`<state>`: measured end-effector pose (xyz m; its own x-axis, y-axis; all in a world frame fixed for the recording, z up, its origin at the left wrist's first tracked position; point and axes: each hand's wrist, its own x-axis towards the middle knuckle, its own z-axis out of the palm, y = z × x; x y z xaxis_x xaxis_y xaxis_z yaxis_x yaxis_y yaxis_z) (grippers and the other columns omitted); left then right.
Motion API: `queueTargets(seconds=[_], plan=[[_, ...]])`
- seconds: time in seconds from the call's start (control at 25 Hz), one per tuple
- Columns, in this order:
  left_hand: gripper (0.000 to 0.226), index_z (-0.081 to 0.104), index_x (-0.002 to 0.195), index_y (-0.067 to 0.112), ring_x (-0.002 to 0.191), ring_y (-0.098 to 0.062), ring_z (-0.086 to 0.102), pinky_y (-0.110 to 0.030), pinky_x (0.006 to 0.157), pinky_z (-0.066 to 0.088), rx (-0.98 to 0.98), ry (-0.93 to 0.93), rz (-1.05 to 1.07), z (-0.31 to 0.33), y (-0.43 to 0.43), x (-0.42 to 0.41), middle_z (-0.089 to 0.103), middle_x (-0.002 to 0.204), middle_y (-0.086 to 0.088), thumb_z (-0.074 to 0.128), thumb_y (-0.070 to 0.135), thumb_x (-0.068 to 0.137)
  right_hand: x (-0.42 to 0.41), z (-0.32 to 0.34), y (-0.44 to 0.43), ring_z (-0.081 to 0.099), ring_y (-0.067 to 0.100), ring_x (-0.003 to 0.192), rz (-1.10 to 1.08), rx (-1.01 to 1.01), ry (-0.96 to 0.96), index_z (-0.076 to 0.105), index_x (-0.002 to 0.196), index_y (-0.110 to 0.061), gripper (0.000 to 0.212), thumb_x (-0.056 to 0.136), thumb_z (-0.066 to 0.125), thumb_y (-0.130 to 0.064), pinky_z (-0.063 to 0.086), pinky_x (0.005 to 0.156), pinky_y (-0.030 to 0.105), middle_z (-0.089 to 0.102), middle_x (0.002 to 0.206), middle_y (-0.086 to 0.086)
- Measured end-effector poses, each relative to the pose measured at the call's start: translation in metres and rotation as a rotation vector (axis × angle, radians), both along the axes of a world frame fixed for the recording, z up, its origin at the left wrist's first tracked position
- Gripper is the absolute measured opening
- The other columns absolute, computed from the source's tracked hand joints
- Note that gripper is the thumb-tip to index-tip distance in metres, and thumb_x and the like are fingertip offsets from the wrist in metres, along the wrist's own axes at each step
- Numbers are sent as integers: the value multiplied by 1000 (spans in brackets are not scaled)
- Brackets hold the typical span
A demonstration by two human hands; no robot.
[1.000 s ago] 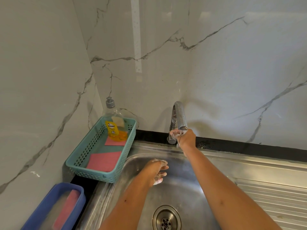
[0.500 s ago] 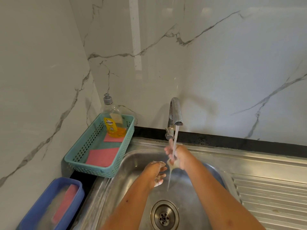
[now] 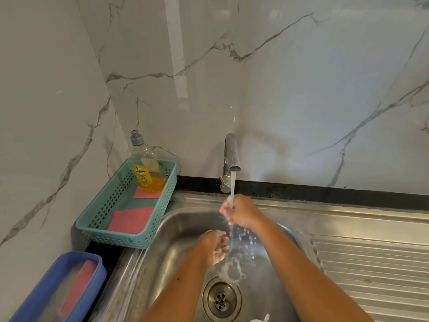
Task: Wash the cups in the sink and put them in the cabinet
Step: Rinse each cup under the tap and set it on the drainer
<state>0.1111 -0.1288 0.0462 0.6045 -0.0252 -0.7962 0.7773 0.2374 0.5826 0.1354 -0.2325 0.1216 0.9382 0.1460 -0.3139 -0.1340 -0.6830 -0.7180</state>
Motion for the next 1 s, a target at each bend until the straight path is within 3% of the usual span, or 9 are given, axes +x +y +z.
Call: queueTargets(seconds=[0.16, 0.28, 0.36, 0.48, 0.6, 0.72, 0.8, 0.92, 1.0], plan=[[22, 58, 87, 11, 94, -24, 57, -33, 91, 45, 136, -113, -228, 17, -26, 9, 60, 98, -8, 44, 21, 101, -12, 7, 1, 32, 8, 41, -363, 684, 262, 49, 60, -14, 47, 95, 47, -46, 29, 39, 18, 39, 51, -2], [18, 54, 111, 6, 107, -30, 54, -32, 101, 43, 488, -293, -555, 20, -32, 12, 57, 111, -15, 43, 16, 100, -9, 3, 3, 28, 8, 38, -467, 1001, 387, 44, 60, -16, 45, 99, 41, -38, 21, 34, 18, 34, 50, -2], [39, 41, 135, 0, 123, -31, 50, -22, 85, 45, 700, -444, -640, 11, -29, 14, 52, 132, -18, 48, 8, 97, -8, 7, 4, 30, 8, 40, -439, 1060, 358, 50, 72, -14, 31, 100, 39, -21, 25, 34, 18, 37, 54, -2], [35, 51, 131, 6, 120, -28, 54, -33, 98, 46, 866, -627, -732, 1, -28, 20, 57, 129, -14, 49, 15, 97, -6, 16, -1, 56, 10, 63, -261, 767, 202, 62, 89, -9, 24, 98, 41, 0, 48, 53, 17, 58, 74, 4], [34, 49, 131, 27, 138, -28, 34, -55, 118, 10, 1202, -775, -980, -8, -26, 19, 47, 140, -5, 39, 37, 100, -1, 18, -11, 67, 16, 92, -153, 335, 57, 69, 91, -4, 16, 87, 58, 7, 55, 70, 17, 68, 96, 8], [52, 14, 150, 33, 148, -29, 1, -60, 112, -11, 1500, -850, -1182, -11, -26, 13, 9, 161, -3, 22, 49, 101, 0, 20, -16, 70, 21, 81, -157, 206, -16, 68, 92, 5, 10, 84, 64, 4, 58, 81, 33, 69, 88, 9], [56, 12, 151, 30, 148, -29, 1, -60, 112, -8, 1622, -880, -1187, -8, -27, 14, 6, 161, -3, 20, 52, 100, -3, 21, -17, 65, 15, 70, -139, 95, -118, 67, 83, -2, 7, 83, 62, 3, 56, 70, 25, 67, 84, 5], [56, 17, 150, 32, 147, -28, 12, -55, 116, 8, 1478, -959, -1354, -8, -26, 19, 13, 160, -1, 23, 54, 99, -7, 20, -30, 58, 5, 64, -151, -22, -185, 70, 82, -10, 13, 83, 63, 2, 43, 57, 13, 64, 81, 0], [48, 36, 145, 31, 138, -28, 34, -45, 112, 29, 1055, -810, -1362, -7, -24, 25, 33, 154, -3, 30, 48, 101, -9, 11, -47, 60, 6, 63, -137, -130, -74, 73, 84, -6, 13, 81, 63, 2, 43, 55, 12, 67, 76, 3]])
